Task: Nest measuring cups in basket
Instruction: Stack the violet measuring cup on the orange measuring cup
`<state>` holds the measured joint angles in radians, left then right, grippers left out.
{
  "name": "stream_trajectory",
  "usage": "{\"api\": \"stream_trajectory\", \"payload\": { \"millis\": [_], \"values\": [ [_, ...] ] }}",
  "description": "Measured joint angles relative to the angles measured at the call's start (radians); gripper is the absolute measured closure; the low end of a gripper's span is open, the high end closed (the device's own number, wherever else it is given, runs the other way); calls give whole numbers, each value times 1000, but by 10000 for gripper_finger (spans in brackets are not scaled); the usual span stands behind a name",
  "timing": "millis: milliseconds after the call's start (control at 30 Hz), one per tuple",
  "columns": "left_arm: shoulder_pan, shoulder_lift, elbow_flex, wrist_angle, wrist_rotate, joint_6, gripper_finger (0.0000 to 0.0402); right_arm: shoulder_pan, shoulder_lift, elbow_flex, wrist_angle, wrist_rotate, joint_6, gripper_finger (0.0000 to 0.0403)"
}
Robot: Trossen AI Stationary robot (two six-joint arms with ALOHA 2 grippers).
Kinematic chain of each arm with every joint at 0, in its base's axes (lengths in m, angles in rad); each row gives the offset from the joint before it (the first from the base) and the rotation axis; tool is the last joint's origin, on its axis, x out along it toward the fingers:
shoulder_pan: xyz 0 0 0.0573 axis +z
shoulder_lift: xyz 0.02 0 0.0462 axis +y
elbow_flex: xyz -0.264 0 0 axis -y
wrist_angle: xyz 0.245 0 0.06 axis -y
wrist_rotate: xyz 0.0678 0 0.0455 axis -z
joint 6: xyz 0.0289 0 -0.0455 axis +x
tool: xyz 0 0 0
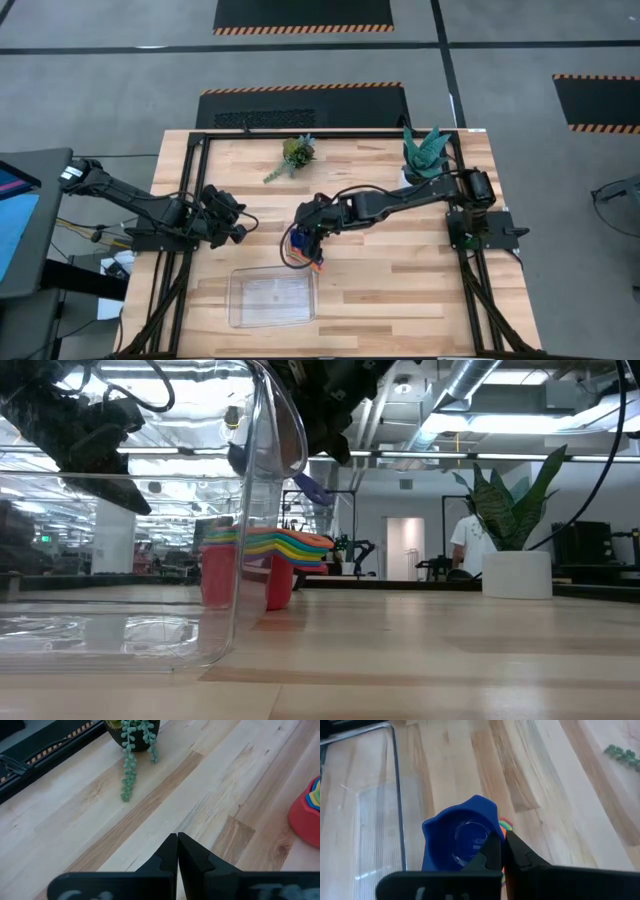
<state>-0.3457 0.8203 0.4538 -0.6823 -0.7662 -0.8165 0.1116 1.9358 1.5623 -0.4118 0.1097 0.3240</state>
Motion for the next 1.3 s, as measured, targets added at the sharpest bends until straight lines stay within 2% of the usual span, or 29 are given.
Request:
{"api": "stream_trajectory", "payload": {
  "millis": [267,633,967,1300],
  "values": [
    [0,0,0,0,0,9,401,10,3,-1,-35,-2,-23,398],
    [0,0,0,0,0,8,401,19,69,-3,30,0,-9,395],
    [0,0,0,0,1,8,401,17,70,-2,20,-2,-8,343],
    [0,0,0,0,1,8,402,9,70,-2,26,-5,-9,336]
  ]
}}
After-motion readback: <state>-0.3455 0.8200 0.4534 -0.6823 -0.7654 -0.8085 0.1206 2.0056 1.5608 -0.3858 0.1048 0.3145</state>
